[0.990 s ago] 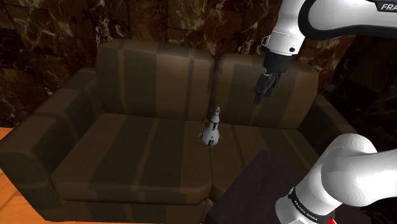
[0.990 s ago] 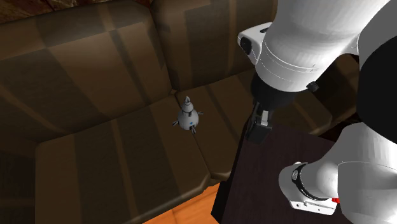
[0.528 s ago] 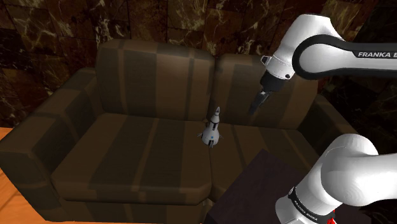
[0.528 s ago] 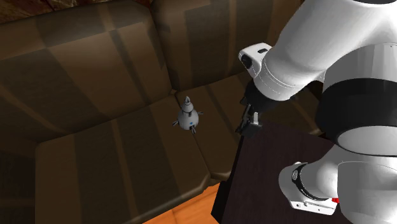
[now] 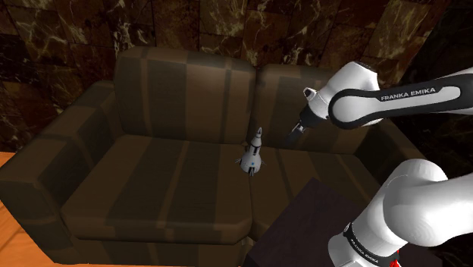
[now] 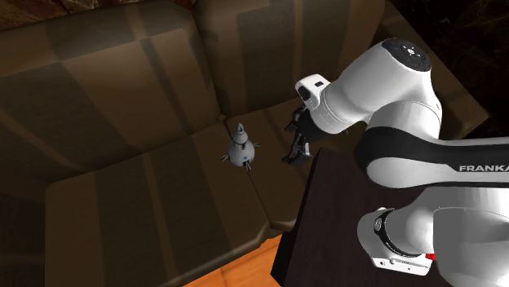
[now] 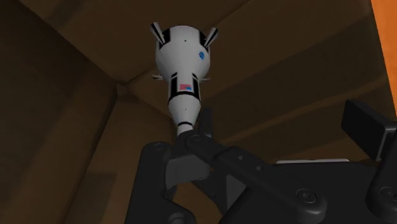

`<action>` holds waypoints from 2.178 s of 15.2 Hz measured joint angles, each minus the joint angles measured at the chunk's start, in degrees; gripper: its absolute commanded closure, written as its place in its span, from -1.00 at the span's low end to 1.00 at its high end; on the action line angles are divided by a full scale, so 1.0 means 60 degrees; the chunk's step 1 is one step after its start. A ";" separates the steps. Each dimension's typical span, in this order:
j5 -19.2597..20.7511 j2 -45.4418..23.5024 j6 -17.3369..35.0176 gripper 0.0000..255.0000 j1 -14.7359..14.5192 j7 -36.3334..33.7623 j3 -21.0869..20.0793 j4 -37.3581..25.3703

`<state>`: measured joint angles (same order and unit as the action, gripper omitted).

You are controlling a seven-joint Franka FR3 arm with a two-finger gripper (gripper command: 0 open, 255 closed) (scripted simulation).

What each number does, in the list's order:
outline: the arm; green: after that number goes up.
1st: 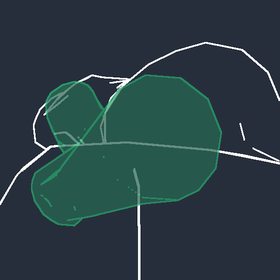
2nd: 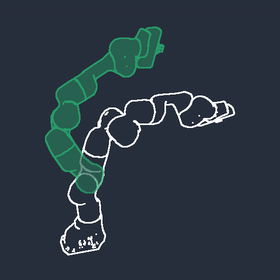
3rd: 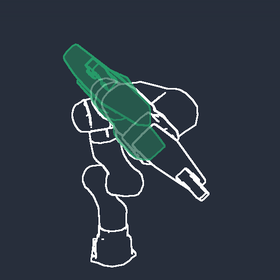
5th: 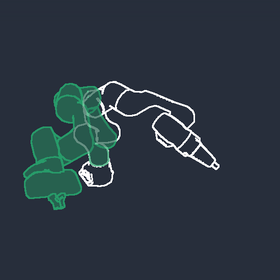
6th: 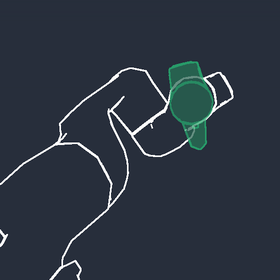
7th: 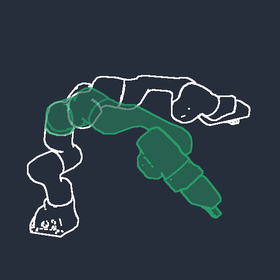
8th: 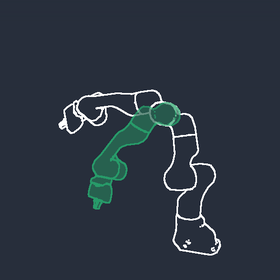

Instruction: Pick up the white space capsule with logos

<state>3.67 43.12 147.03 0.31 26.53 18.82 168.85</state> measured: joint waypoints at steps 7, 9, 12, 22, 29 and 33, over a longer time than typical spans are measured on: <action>-0.1500 -0.2614 0.5154 -1.00 -0.4739 0.3691 0.5474 -0.0164; -0.1802 -0.2612 0.6412 -1.00 -0.7596 0.4762 0.8353 -0.0504; -0.1460 -0.1707 0.7803 -1.00 -1.1131 0.6025 1.2228 -0.1292; -0.0512 0.0860 0.9384 -1.00 -1.4391 0.7850 1.5898 -0.2803; -0.0428 0.1212 0.9677 1.00 -1.4760 0.8069 1.6330 -0.2919; -0.0427 0.1212 0.9682 1.00 -1.4756 0.8070 1.6331 -0.2915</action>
<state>1.11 50.39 205.12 -88.23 74.95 116.81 151.36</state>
